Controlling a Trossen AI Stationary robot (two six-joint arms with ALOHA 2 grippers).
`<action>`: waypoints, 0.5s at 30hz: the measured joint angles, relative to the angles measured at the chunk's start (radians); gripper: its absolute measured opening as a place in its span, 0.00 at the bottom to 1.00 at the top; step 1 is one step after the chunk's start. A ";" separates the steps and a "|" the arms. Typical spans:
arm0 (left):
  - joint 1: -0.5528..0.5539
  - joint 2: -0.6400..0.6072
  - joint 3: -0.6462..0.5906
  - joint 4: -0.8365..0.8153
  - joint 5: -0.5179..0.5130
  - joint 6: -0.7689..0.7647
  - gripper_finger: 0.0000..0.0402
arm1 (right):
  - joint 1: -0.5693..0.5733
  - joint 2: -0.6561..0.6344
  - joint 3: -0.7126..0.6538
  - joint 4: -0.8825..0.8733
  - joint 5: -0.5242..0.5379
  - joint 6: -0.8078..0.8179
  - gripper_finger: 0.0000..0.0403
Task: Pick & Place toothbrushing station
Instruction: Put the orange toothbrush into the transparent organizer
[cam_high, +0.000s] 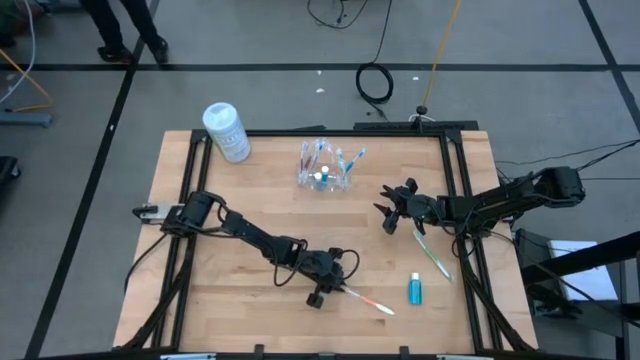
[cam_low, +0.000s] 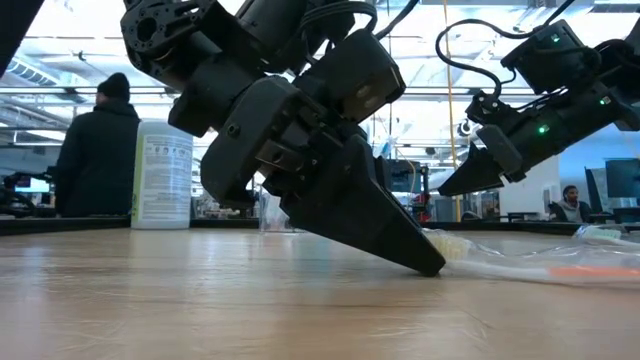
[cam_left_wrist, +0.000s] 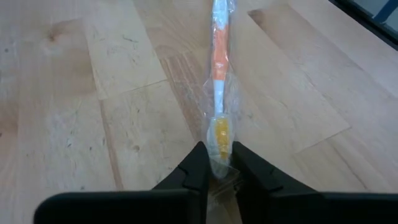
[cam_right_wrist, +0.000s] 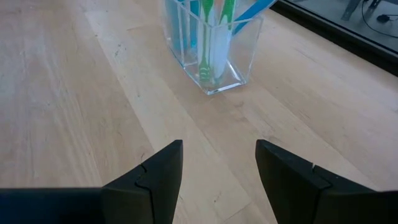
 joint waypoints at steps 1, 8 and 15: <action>0.000 0.000 0.000 0.000 0.000 0.001 0.12 | 0.000 0.000 0.000 0.000 0.000 0.000 0.49; 0.001 -0.075 -0.004 -0.109 -0.038 0.059 0.13 | 0.000 0.000 0.000 -0.012 0.000 0.000 0.49; 0.000 -0.282 -0.002 -0.410 -0.276 0.156 0.12 | 0.000 0.000 0.000 -0.014 0.000 0.000 0.49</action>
